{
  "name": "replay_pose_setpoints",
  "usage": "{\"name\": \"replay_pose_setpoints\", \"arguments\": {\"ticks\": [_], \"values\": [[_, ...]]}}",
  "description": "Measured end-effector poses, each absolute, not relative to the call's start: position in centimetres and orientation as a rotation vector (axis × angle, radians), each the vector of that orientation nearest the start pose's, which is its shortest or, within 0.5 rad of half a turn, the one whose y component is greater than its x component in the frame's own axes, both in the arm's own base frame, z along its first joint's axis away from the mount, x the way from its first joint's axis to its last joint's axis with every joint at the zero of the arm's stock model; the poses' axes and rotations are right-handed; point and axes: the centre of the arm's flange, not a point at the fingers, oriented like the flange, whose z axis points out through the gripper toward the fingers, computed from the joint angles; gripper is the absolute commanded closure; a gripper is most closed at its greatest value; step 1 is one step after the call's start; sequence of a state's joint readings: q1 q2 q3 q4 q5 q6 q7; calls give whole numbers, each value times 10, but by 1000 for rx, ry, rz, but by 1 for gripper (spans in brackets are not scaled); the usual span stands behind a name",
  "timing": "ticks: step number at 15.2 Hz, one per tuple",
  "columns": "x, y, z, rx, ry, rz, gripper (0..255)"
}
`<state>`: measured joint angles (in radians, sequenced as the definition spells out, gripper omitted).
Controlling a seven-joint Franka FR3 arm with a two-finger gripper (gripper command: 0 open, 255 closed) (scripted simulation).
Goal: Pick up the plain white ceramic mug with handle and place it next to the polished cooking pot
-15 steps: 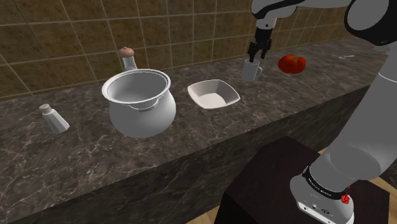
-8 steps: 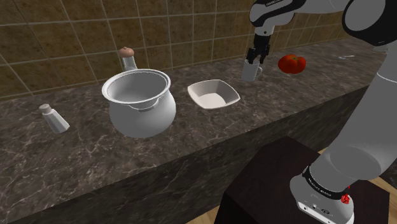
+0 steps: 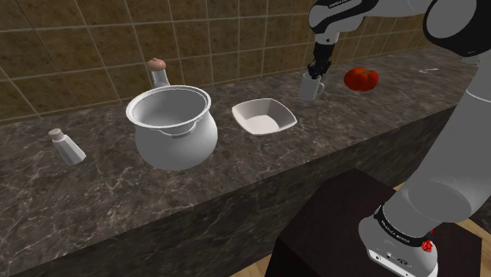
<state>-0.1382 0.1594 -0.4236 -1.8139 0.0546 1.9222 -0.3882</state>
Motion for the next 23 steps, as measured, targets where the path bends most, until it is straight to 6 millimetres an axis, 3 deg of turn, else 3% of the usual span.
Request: {"name": "replay_pose_setpoints", "arguments": {"ticks": [8,23], "values": [[514,-306,456,-3123,298,61,255],[514,-307,533,-3123,297,61,255]]}}
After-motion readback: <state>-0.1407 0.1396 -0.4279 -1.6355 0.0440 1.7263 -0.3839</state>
